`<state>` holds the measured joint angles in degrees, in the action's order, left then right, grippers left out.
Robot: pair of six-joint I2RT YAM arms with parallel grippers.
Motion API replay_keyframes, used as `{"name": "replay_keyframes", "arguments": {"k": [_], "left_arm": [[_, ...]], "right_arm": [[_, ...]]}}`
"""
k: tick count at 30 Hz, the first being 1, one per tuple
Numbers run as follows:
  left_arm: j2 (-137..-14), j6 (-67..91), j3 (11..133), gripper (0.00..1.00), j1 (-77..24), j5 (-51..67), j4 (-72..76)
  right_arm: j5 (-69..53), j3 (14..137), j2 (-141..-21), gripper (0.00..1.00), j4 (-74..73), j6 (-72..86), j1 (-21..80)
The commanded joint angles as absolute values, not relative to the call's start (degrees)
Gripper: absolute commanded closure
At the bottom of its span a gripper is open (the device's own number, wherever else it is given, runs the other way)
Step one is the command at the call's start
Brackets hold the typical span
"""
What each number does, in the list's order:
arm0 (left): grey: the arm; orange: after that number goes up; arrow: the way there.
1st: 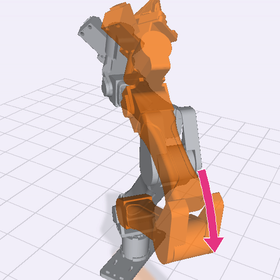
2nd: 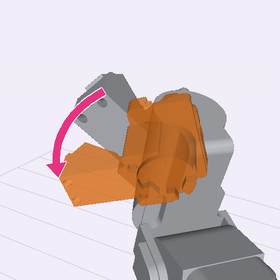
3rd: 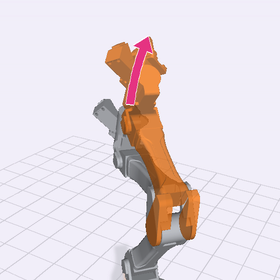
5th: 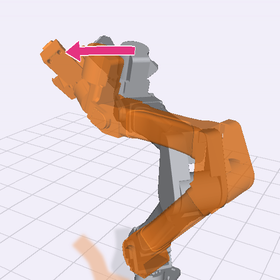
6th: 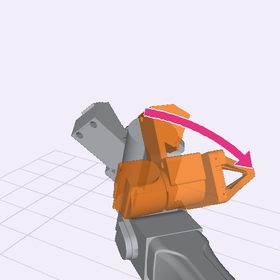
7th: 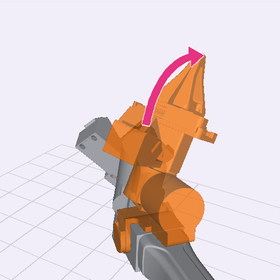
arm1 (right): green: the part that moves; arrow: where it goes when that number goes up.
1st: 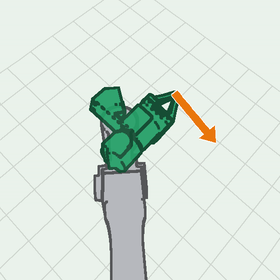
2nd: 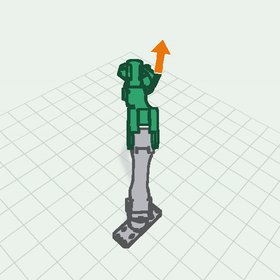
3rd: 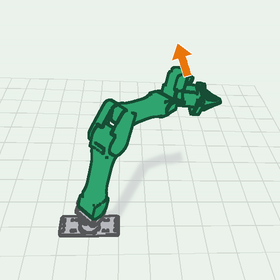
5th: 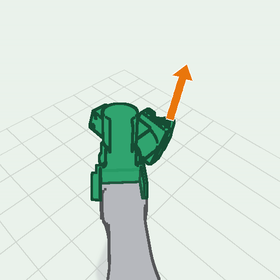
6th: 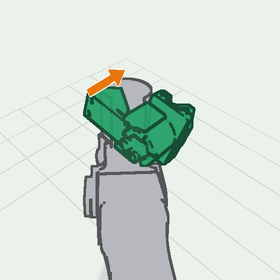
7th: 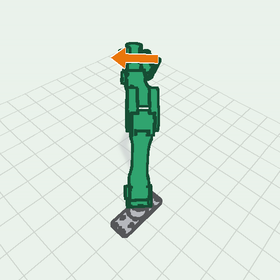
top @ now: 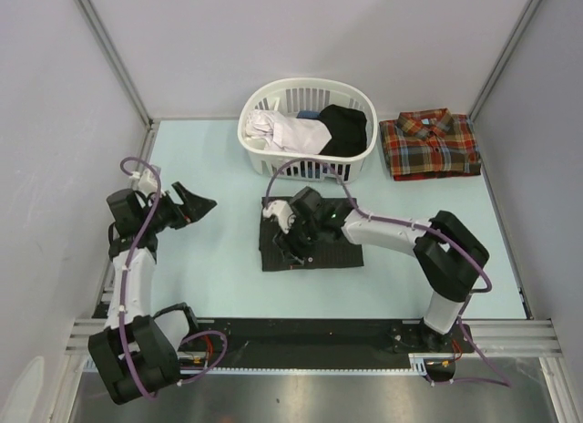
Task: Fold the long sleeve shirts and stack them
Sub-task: Fold the shirt
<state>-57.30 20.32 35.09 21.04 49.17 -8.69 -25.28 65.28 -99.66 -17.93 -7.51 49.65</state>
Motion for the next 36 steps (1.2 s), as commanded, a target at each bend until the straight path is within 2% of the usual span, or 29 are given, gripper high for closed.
{"name": "replay_keyframes", "arguments": {"k": [1, 11, 21, 31, 33, 36], "left_arm": [[-55.0, 17.5, 34.3, 0.07, 21.5, 49.7, -10.9], [-51.8, 13.4, 34.4, 0.06, 21.5, 49.2, -14.4], [-50.1, 10.8, 37.0, 0.06, 21.5, 51.7, -15.8], [-51.5, 5.2, 42.1, 0.06, 21.4, 48.7, -20.2], [-51.4, 4.7, 42.5, 0.05, 21.6, 48.6, -20.9], [-51.2, 4.9, 42.6, 0.07, 21.6, 48.5, -21.8]], "right_arm": [[-17.1, 66.6, -102.1, 0.49, -15.4, -13.6, 57.9], [-3.7, 73.3, -110.3, 0.44, -12.9, -16.4, 65.9], [-5.4, 78.0, -104.6, 0.45, -18.2, -15.3, 65.7], [-6.1, 79.2, -115.0, 0.44, -19.6, -18.2, 65.1], [-6.9, 78.1, -115.5, 0.49, -19.3, -18.6, 65.0], [-10.0, 76.0, -114.2, 0.86, -21.9, -20.2, 65.1]]}}
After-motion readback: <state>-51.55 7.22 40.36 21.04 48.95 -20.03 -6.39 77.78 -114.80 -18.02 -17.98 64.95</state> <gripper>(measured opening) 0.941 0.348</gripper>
